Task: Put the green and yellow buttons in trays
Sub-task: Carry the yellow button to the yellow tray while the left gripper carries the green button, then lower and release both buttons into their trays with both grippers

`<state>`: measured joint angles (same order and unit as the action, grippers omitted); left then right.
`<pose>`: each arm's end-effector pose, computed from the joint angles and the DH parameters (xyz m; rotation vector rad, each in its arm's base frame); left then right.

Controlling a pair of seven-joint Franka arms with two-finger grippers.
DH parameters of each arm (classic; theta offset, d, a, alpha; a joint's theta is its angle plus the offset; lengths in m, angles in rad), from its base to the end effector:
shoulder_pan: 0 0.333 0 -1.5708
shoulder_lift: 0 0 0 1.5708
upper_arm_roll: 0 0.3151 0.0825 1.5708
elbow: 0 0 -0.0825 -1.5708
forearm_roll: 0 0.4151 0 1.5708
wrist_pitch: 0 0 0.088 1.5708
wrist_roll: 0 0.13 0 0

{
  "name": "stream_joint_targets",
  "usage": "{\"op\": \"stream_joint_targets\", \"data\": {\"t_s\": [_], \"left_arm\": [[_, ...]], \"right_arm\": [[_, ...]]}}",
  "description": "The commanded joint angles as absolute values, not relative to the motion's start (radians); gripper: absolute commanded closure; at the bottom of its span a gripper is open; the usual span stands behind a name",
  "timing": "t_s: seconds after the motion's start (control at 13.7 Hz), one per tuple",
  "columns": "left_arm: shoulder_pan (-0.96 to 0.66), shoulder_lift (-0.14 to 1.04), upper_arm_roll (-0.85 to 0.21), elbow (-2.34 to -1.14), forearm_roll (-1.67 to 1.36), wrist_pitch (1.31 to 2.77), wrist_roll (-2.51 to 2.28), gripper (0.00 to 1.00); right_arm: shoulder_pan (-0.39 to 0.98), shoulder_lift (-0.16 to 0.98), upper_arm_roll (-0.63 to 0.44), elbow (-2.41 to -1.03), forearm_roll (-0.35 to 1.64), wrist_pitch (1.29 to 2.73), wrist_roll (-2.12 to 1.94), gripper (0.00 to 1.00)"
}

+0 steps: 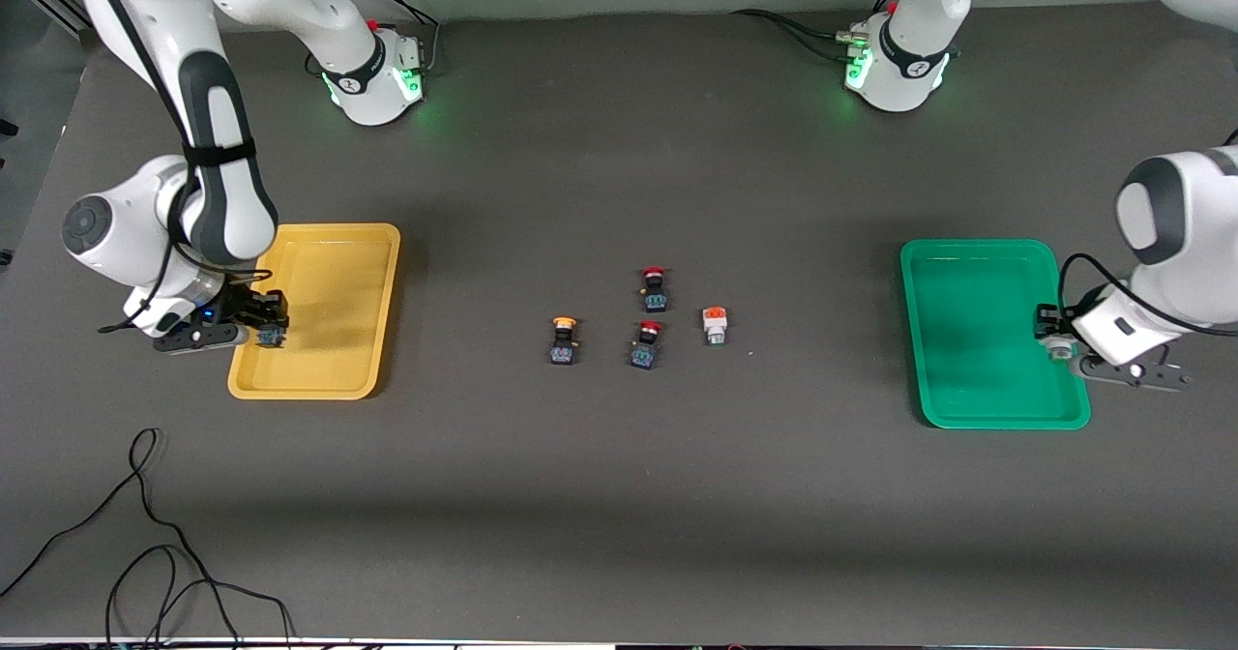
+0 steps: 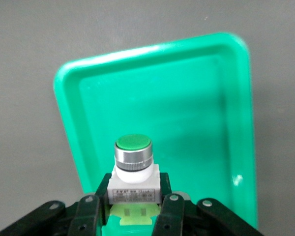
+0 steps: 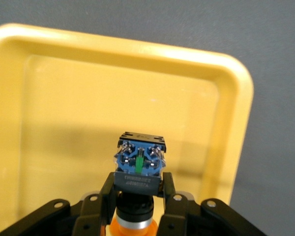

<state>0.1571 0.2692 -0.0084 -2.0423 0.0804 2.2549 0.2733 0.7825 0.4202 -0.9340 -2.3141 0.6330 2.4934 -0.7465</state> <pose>0.5987 0.0934 0.2609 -3.0823 0.2734 0.1045 0.5239 -0.1040 0.1821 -3.1084 -0.1813 -0.0361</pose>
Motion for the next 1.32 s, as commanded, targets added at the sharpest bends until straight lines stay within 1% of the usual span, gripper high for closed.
{"op": "stream_joint_targets", "data": {"t_s": [0.0, 0.07, 0.15, 0.22, 0.37, 0.51, 0.66, 0.73, 0.8, 0.88, 0.95, 1.02, 1.17, 1.24], "left_arm": [[0.179, 0.239, -0.018, -2.222, 0.092, 2.46, 0.285, 1.0], [0.193, 0.264, -0.02, -2.264, 0.092, 2.544, 0.287, 1.0], [0.195, 0.29, -0.02, -2.298, 0.094, 2.631, 0.294, 1.0], [0.202, 0.313, -0.018, -2.322, 0.094, 2.702, 0.305, 1.0], [0.241, 0.342, -0.02, -2.339, 0.092, 2.756, 0.35, 1.0], [0.267, 0.351, -0.02, -2.341, 0.094, 2.754, 0.354, 1.0], [0.267, 0.36, -0.02, -2.342, 0.092, 2.74, 0.345, 1.0], [0.267, 0.368, -0.02, -2.338, 0.092, 2.731, 0.354, 0.74], [0.268, 0.362, -0.021, -2.333, 0.092, 2.72, 0.36, 0.04], [0.262, 0.348, -0.023, -2.33, 0.092, 2.708, 0.359, 0.0], [0.258, 0.324, -0.026, -2.323, 0.092, 2.676, 0.357, 0.0], [0.255, 0.295, -0.031, -2.309, 0.091, 2.622, 0.353, 0.0], [0.23, 0.232, -0.05, -2.254, 0.071, 2.458, 0.338, 0.0], [0.218, 0.206, -0.073, -2.2, 0.046, 2.35, 0.307, 0.0]], "right_arm": [[0.795, 0.469, -0.937, -2.289, 0.712, 2.493, -0.799, 0.28], [0.795, 0.466, -0.937, -2.286, 0.713, 2.488, -0.793, 0.04], [0.795, 0.459, -0.939, -2.28, 0.713, 2.488, -0.792, 0.01], [0.798, 0.454, -0.942, -2.267, 0.713, 2.474, -0.792, 0.01], [0.799, 0.453, -0.951, -2.22, 0.707, 2.416, -0.792, 0.01], [0.801, 0.453, -0.979, -2.171, 0.672, 2.369, -0.79, 0.0], [0.801, 0.453, -1.002, -2.082, 0.6, 2.268, -0.72, 0.01], [0.801, 0.453, -1.002, -2.009, 0.524, 2.193, -0.651, 0.0], [0.801, 0.453, -1.0, -1.926, 0.458, 2.11, -0.564, 0.0], [0.802, 0.454, -0.994, -1.851, 0.41, 2.032, -0.501, 0.0], [0.813, 0.46, -0.989, -1.788, 0.39, 1.963, -0.448, 0.0], [0.842, 0.469, -0.989, -1.74, 0.388, 1.929, -0.399, 0.0], [0.929, 0.48, -0.988, -1.714, 0.388, 1.925, -0.28, 0.0], [0.977, 0.488, -0.98, -1.703, 0.388, 1.927, -0.199, 0.0]]}}
